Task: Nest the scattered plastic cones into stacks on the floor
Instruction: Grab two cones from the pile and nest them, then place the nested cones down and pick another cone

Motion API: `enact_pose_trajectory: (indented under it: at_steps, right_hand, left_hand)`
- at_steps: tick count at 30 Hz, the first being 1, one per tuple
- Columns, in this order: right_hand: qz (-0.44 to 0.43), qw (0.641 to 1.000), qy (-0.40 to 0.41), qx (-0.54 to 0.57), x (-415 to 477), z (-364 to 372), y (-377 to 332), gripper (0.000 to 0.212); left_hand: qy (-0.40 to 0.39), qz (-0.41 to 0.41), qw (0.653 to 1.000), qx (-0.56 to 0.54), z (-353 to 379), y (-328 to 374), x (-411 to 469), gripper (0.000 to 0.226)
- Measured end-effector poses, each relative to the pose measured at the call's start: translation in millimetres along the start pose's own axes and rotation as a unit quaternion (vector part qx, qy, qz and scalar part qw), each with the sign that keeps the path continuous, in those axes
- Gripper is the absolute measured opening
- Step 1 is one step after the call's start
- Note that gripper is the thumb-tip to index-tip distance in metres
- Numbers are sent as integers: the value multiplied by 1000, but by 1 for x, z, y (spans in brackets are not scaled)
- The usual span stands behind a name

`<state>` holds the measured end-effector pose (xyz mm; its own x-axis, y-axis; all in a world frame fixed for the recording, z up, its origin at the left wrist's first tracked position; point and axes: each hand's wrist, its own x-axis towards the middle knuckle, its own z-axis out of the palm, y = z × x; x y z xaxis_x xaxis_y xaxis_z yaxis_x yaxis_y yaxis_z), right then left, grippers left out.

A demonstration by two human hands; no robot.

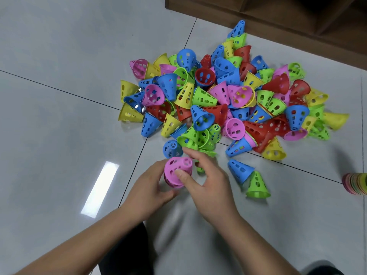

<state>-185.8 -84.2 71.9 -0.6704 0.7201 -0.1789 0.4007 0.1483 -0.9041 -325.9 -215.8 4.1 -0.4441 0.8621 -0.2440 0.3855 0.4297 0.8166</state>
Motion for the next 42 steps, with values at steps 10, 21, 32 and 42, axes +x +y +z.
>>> enact_pose_trajectory:
  at_steps: [10,21,32,42]
  right_hand:
    - [-23,989,77,-124,10,-37,46,23]
    - [97,900,46,-422,21,-78,131,44]
    - [179,920,19,-349,20,-64,132,57]
    - [94,989,85,-70,0,-33,62,44]
  left_hand:
    - [7,-18,995,94,-24,-28,22,67]
    - [-5,105,985,139,-27,-27,65,55]
    - [41,90,981,168,-25,-36,61,42]
    - [42,38,991,120,-20,-42,77,36]
